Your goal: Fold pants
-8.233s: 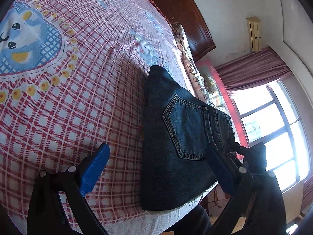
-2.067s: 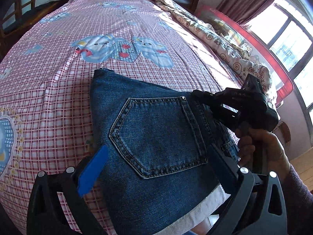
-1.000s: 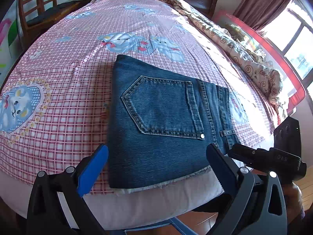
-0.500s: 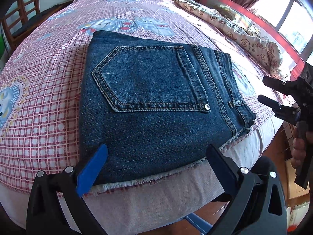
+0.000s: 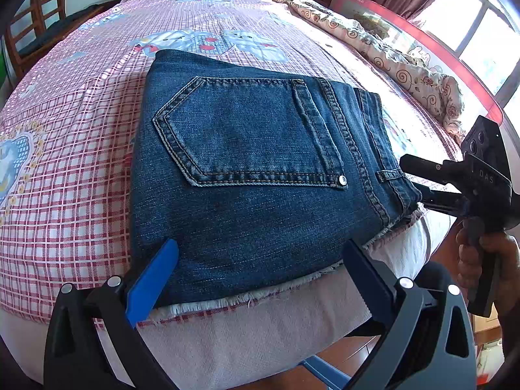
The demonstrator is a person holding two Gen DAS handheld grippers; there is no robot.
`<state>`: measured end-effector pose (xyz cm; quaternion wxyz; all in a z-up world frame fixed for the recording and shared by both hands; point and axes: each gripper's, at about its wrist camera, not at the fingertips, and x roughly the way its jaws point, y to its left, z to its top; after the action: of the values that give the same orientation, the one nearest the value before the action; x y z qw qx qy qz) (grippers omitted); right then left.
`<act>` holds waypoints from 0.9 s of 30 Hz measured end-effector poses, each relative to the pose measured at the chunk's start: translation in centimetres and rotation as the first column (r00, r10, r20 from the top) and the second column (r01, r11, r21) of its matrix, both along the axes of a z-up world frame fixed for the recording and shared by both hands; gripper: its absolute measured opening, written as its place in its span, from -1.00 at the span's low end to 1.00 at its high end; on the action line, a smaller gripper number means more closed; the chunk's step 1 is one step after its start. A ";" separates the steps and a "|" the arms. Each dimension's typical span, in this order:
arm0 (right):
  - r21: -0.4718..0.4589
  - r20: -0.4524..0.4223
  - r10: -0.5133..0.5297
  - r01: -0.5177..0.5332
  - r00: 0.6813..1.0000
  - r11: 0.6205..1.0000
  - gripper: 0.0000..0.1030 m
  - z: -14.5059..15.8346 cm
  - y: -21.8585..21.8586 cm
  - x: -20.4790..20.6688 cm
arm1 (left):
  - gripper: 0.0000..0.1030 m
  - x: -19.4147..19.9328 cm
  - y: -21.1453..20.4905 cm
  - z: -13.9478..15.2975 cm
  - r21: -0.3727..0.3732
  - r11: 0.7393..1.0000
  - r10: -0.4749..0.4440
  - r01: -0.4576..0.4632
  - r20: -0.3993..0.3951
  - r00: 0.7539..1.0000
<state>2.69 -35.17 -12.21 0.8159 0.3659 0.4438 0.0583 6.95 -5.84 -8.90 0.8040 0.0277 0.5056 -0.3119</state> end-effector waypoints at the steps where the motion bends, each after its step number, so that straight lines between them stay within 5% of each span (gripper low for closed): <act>1: 0.020 0.002 -0.008 0.008 1.000 1.000 0.34 -0.3 -0.1 -0.1 | 0.95 0.0 0.0 0.0 0.000 1.000 0.001 -0.001 0.000 1.000; 4: 0.139 0.022 -0.071 0.068 0.997 0.988 0.34 -1.4 -1.1 -0.6 | 0.95 -0.1 -0.1 0.0 0.002 1.000 0.002 -0.002 0.001 1.000; 6: 0.114 0.035 -0.054 0.050 0.998 0.992 0.34 -1.1 -0.7 -0.7 | 0.95 -0.1 0.0 0.1 -0.002 1.000 0.002 -0.002 -0.002 1.000; 9: 0.055 -0.006 -0.035 0.035 0.999 0.998 0.02 -1.0 -0.6 -0.5 | 0.95 -0.2 0.3 0.7 -0.018 1.000 -0.010 0.010 -0.015 1.000; 13: 0.070 -0.008 -0.023 0.023 1.000 0.997 0.00 -1.1 -1.0 -0.6 | 0.96 0.2 3.3 2.1 -0.178 0.984 -0.003 -0.014 -0.097 0.995; 17: 0.097 -0.001 -0.031 0.031 1.000 0.995 0.00 -1.1 -0.9 -0.6 | 0.96 2.2 8.0 3.1 -0.352 0.932 0.044 -0.092 -0.140 0.989; 22: 0.112 -0.002 -0.040 0.040 0.999 0.993 0.00 -1.4 -1.2 -0.9 | 0.96 7.9 11.6 0.9 -0.497 0.831 0.086 -0.251 -0.332 0.939; 27: 0.108 -0.007 -0.034 0.034 0.999 0.994 0.00 -1.6 -1.7 -1.2 | 0.96 11.4 9.8 -3.2 -0.515 0.810 -0.017 -0.282 -0.500 0.866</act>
<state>1.52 -36.86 -13.85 0.7946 0.4171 0.4360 0.0673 18.31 3.98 -12.10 0.6431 -0.3298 0.5727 -0.3870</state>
